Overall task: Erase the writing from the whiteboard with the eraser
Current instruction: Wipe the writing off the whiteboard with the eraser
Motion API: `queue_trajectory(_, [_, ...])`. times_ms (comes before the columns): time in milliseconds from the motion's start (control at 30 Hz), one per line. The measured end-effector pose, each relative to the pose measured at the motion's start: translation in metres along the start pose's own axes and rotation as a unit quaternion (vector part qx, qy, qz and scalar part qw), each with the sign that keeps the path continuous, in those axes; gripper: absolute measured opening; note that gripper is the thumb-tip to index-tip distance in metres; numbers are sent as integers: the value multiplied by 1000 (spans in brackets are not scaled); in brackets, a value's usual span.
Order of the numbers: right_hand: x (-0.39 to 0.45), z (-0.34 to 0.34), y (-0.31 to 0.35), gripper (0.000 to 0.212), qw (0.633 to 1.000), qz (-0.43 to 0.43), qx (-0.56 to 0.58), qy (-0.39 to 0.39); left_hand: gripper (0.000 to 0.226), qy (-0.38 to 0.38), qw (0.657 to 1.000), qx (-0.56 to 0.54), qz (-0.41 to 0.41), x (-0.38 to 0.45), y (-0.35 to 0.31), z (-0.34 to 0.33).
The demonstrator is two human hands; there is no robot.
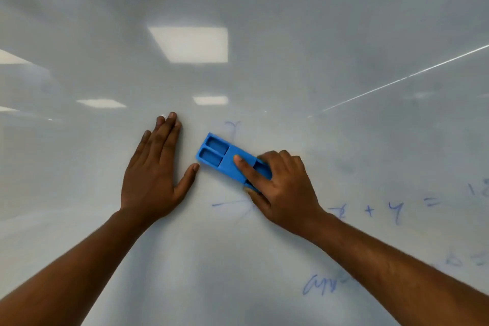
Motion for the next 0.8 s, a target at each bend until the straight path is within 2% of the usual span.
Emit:
queue_trajectory(33, [-1,-2,0,57,999,28,-12,15,86,2,1000,1,-7,-1,0,0])
queue_trajectory(67, [5,1,-10,56,1000,15,-21,10,86,2,1000,1,-13,-1,1,0])
queue_trajectory(133, [25,10,-45,59,994,-103,-27,-29,86,-1,1000,5,-18,-1,2,0])
queue_trajectory(200, [43,22,-79,63,968,-242,-22,-68,86,-6,1000,2,-18,1,0,1])
queue_trajectory(267, [48,21,-79,64,950,-302,-8,-84,86,3,1000,-4,-17,1,-1,1])
queue_trajectory(333, [41,12,-41,63,967,-243,-4,-75,84,15,999,-2,-42,-6,2,1])
queue_trajectory(433, [-3,-10,41,60,1000,-18,6,4,83,41,994,30,-92,-35,22,6])
queue_trajectory(500, [-19,-14,54,60,997,65,15,47,83,56,992,46,-99,-62,41,10])
queue_trajectory(567, [3,-8,27,61,999,30,12,32,83,59,993,55,-86,-83,56,13])
queue_trajectory(633, [41,9,-31,61,991,-127,16,-35,83,58,994,57,-72,-92,61,11])
queue_trajectory(700, [65,20,-74,62,959,-267,31,-87,82,54,995,57,-61,-94,64,11])
queue_trajectory(733, [67,17,-74,63,952,-290,32,-92,82,53,995,55,-58,-95,65,12])
queue_trajectory(767, [63,12,-62,64,957,-273,29,-90,82,51,996,53,-58,-94,65,13])
queue_trajectory(800, [53,4,-37,64,972,-221,30,-76,81,50,996,51,-60,-94,64,13])
Point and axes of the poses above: each hand's wrist, its own x-axis towards the middle knuckle, its own z-axis out of the back of the hand, y = z × x, the point moved 9 cm from there along x, towards the middle knuckle, and after that the axes turned 3 degrees about -z, right-handed, at the moved point
